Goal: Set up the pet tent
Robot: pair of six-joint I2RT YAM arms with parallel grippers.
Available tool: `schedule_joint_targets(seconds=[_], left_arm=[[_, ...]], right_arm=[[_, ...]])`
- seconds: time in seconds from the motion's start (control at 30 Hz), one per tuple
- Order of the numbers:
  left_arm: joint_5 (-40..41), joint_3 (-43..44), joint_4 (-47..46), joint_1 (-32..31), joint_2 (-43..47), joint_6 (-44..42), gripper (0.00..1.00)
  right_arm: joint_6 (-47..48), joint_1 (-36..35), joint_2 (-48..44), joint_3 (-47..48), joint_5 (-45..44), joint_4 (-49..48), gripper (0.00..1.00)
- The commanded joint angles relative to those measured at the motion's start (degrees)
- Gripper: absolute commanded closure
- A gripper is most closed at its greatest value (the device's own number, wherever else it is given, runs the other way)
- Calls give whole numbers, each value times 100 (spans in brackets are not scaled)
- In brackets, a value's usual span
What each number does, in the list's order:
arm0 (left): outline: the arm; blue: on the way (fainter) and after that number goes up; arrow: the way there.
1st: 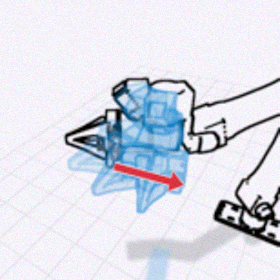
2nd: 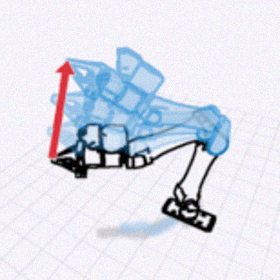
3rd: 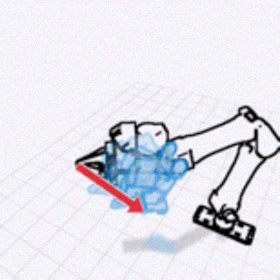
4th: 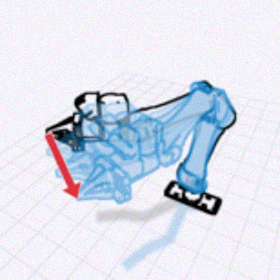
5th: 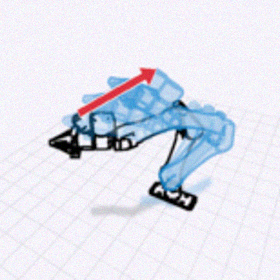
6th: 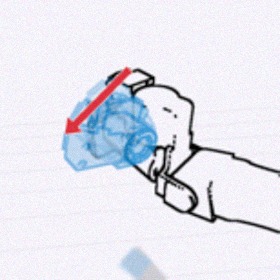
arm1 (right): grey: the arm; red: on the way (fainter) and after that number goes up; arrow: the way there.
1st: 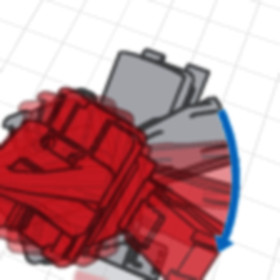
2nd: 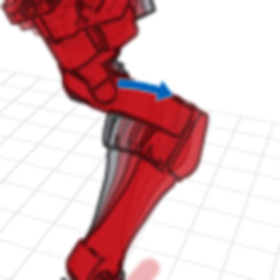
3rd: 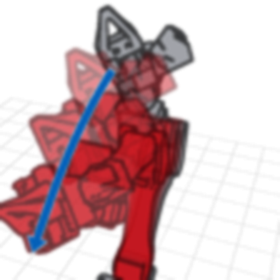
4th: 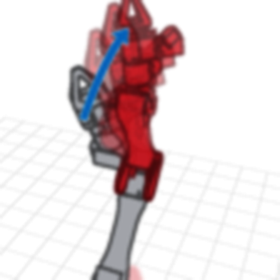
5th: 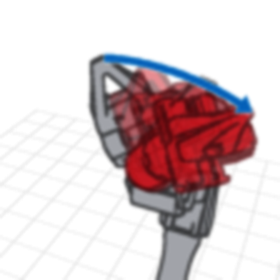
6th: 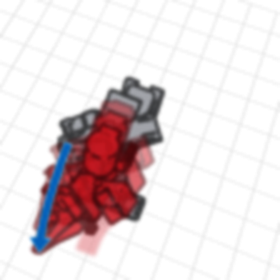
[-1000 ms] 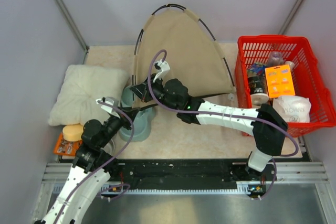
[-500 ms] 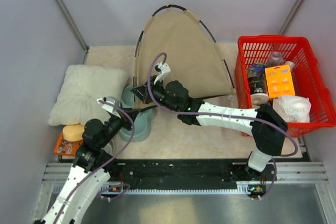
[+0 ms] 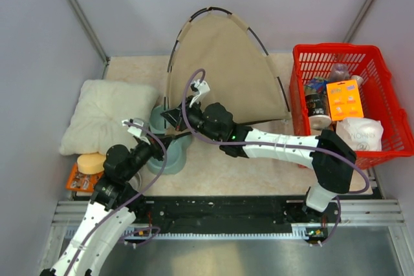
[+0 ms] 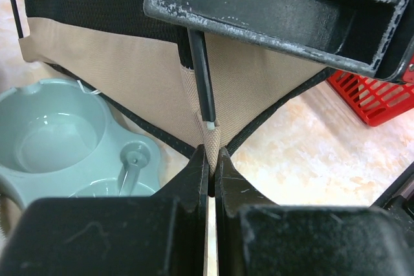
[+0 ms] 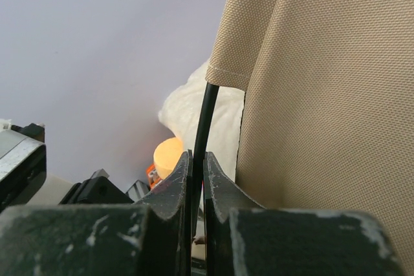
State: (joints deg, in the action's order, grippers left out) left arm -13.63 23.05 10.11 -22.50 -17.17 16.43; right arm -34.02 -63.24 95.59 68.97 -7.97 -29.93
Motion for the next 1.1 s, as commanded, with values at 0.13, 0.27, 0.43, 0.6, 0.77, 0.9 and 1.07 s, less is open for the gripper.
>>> schedule_joint_targets(seconds=[0.13, 0.27, 0.43, 0.6, 0.77, 0.9, 1.07], left_arm=[[-211, 174, 184, -44, -32, 98, 100], [-193, 183, 246, -35, -23, 89, 100], [-202, 77, 378, -44, 99, 80, 100], [-149, 42, 457, -44, 249, 98, 100], [-131, 68, 448, -44, 232, 106, 100], [-114, 77, 369, -44, 196, 133, 100], [-52, 226, 220, -35, 65, 203, 100]], right_arm=[[299, 22, -243, 126, -478, -558, 100], [343, 5, -243, 73, -653, -496, 100], [449, 14, -251, 204, -890, -426, 100], [475, 31, -278, 231, -987, -399, 100], [440, 40, -269, 187, -953, -373, 100], [449, 40, -243, 161, -742, -382, 100], [466, 5, -304, 21, -373, -390, 100]])
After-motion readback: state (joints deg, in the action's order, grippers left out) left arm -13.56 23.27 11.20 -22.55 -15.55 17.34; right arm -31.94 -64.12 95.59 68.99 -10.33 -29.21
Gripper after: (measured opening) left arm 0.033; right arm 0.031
